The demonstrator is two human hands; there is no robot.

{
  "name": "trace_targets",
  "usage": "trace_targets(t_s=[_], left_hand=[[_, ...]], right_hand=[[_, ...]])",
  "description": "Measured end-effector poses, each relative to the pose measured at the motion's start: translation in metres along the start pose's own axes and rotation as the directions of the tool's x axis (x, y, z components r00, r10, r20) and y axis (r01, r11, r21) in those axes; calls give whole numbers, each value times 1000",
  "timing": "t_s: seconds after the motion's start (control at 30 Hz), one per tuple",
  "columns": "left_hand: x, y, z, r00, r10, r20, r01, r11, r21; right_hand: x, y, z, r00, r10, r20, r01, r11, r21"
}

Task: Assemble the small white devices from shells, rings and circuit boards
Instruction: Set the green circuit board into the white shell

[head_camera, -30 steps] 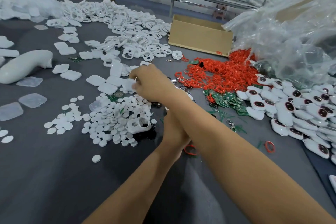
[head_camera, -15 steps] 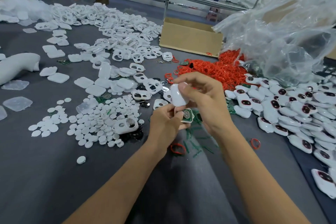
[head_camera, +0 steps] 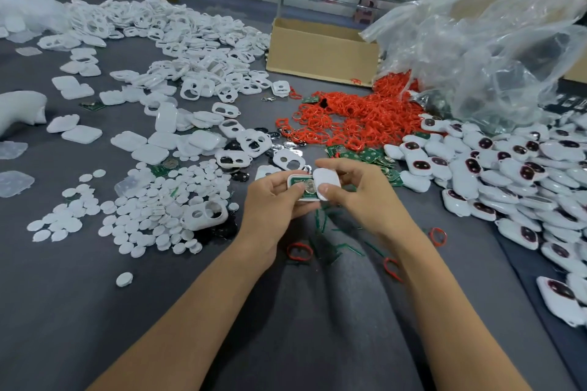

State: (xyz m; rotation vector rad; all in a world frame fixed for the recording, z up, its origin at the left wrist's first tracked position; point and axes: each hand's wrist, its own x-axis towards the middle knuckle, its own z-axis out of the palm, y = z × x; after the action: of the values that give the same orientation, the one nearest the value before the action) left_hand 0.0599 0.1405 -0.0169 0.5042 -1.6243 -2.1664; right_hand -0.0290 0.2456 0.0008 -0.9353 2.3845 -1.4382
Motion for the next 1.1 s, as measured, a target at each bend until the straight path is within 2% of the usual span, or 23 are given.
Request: trace_targets(t_s=[0.17,0.3,0.43,0.63,0.83,1.1], left_hand=[[1,-2,-6,1000,1,-22,-1,1000,2],[1,-2,-5,999,-13,-42,13,1000,-8],[0,-1,-4,999,-21,-46,21,1000,9],[2,0,-6,997,-71,-16,71,997,15],[8,-1,-9,991,-134,-3,134,990,33],[11,0,-9,971,-233,-57,223,964,-143]], right_hand=[[-2,6,1,1000,13,-8,-14,989,-150],[-3,5,0,999,39,8,-38,995,-96],[-5,2,2,1000,7,19,-7,999,-43],[-7,-4,1,996,-84,-31,82,995,-54],[-9,-9,3,985,-172,14,172,966,-192],[-9,-8,7,982,-188,-1,183,959,-218]])
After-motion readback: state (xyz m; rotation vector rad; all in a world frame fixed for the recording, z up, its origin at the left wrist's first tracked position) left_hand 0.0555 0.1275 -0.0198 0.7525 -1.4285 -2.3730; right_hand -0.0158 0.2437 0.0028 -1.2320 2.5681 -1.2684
